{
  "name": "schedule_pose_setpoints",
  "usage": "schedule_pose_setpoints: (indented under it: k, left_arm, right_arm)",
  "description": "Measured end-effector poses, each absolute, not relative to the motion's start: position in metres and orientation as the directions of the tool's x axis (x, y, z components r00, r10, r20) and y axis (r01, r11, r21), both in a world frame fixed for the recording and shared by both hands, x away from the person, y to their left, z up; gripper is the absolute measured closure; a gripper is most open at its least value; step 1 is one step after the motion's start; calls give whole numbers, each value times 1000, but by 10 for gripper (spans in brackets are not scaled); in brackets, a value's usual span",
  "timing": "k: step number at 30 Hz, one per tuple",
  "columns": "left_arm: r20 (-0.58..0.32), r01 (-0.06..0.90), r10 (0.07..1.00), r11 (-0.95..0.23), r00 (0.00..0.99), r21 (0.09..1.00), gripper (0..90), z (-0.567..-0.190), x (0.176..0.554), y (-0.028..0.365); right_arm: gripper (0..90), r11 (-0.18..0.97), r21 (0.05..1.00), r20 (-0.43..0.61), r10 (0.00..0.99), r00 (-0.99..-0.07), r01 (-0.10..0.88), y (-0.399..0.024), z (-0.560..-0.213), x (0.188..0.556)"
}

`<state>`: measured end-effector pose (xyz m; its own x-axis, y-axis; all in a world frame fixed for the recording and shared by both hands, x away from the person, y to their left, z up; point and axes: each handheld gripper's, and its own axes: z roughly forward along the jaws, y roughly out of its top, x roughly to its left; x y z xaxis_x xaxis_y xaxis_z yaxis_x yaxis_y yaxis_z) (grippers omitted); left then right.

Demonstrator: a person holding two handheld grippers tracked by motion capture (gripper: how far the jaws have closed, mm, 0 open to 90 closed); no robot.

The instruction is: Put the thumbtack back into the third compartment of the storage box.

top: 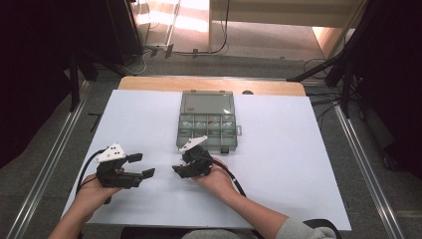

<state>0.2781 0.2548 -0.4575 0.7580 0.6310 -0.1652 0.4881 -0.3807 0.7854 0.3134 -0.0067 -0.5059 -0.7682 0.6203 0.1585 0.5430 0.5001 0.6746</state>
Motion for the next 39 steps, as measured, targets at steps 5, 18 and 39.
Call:
schedule_pose_setpoints:
  k: [5, 18, 39]
  left_arm:
    - [-163, 488, 631, -383, 758, 785, 234, -458, 278, 254]
    - [-165, 488, 629, -384, 760, 784, 234, -458, 278, 254]
    - [-164, 488, 630, -383, 759, 784, 235, -458, 278, 255]
  right_arm:
    - [518, 514, 675, 135, 619, -774, 529, -6, -506, 312]
    - [704, 504, 673, 143, 630, -763, 541, -8, -506, 314]
    - [814, 512, 671, 158, 608, -778, 536, -11, -507, 314]
